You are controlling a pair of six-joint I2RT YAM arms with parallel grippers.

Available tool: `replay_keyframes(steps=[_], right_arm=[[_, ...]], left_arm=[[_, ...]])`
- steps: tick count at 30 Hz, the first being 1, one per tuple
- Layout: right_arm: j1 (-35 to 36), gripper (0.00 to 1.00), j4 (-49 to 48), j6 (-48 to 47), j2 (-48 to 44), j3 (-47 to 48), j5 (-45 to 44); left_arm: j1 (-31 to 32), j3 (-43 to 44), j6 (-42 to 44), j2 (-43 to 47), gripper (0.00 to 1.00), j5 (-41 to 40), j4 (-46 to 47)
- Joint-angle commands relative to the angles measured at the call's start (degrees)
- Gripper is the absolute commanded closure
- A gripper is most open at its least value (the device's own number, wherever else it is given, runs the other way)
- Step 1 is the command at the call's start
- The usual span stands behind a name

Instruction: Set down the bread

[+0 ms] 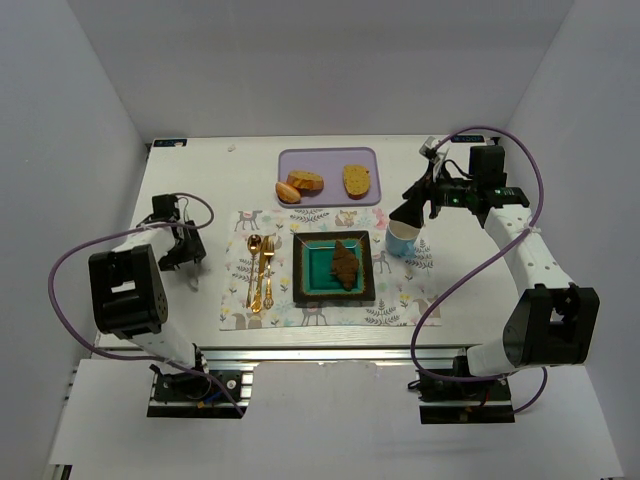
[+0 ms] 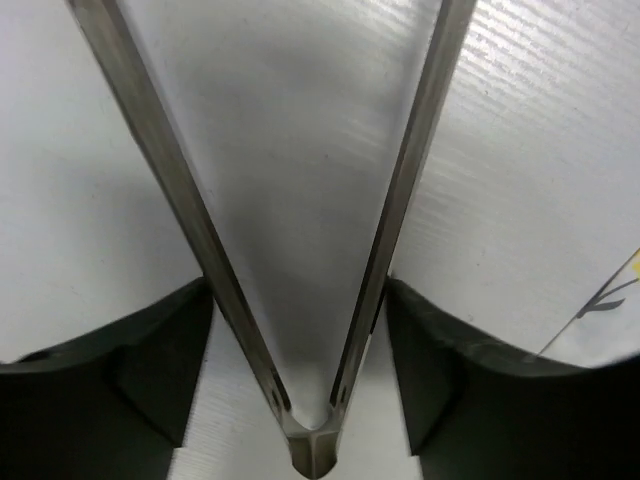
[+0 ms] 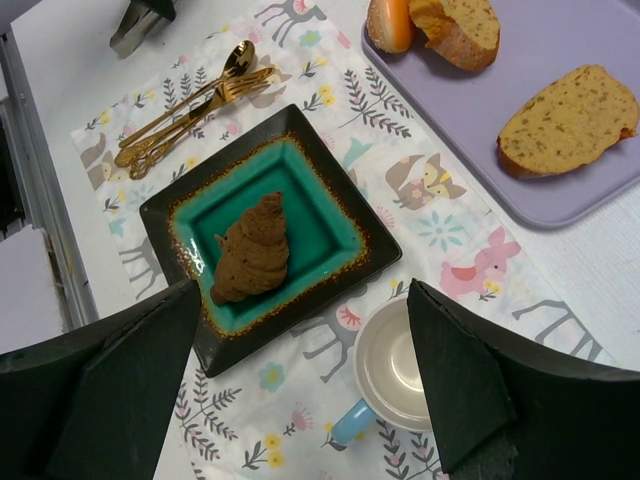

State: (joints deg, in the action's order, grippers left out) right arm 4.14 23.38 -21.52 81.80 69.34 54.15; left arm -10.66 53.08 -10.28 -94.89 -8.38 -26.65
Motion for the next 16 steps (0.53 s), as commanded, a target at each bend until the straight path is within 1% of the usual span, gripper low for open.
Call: replay_keyframes(steps=[1, 2, 3, 4, 5, 6, 7, 9, 10, 11, 12, 13, 14, 16], right_arm=[[-0.4, 0.11, 1.8, -0.7, -0.9, 2.6, -0.2], [-0.4, 0.11, 1.5, 1.4, -0.9, 2.7, -0.7], [-0.4, 0.11, 1.2, 3.0, -0.8, 3.2, -1.6], [-0.3, 0.11, 0.7, 4.9, -0.5, 3.4, -4.2], [-0.4, 0.11, 0.2, 9.8, -0.4, 3.6, -6.3], [-0.4, 0.11, -0.3, 12.0, -0.4, 3.9, -8.5], [-0.4, 0.11, -0.6, 13.6, -0.4, 4.6, -12.8], [-0.5, 0.11, -0.9, 14.9, -0.2, 5.2, -16.5], [-0.5, 0.11, -1.1, 15.0, 0.0, 5.5, -17.1], [-0.5, 0.11, -2.2, 15.3, 0.1, 5.5, -17.3], [-0.5, 0.1, -3.2, 16.2, 0.2, 5.3, -17.4], [-0.5, 0.11, -4.1, 16.6, 0.2, 4.7, -16.6], [-0.5, 0.11, -6.5, 17.4, 0.3, 4.2, -16.3], [-0.5, 0.11, -8.8, 18.6, 0.8, 3.6, -13.7]], left_arm=[[-0.1, -0.9, -0.4, -0.4, 0.18, 0.5, -2.1], [-0.2, -1.0, -0.8, 0.6, 0.03, 0.3, -2.0], [-0.2, -1.0, -1.4, 1.7, 0.02, 0.5, -2.0], [-0.2, -0.9, -1.8, 4.5, 0.02, 0.6, -2.2], [-0.2, -0.6, -2.4, 6.4, 0.02, 0.5, -3.0], [-0.2, -0.3, -3.6, 8.3, 0.02, 0.6, -3.2], [-0.2, -0.2, -4.1, 12.6, 0.02, 1.0, -3.5], [-0.2, -0.1, -6.5, 17.3, 0.02, 2.8, -4.4], [-0.2, -0.3, -7.1, 19.6, 0.02, 4.3, -4.4], [-0.2, -0.5, -7.7, 24.4, 0.02, 6.2, -4.2], [-0.2, -1.0, -9.2, 26.8, 0.02, 11.1, -3.3], [-0.2, -2.0, -10.0, 28.9, 0.02, 13.4, -2.5], [-0.2, -2.8, -11.8, 32.9, 0.02, 16.2, -0.6], [-0.2, -5.2, -13.3, 36.5, 0.07, 23.0, 1.7]])
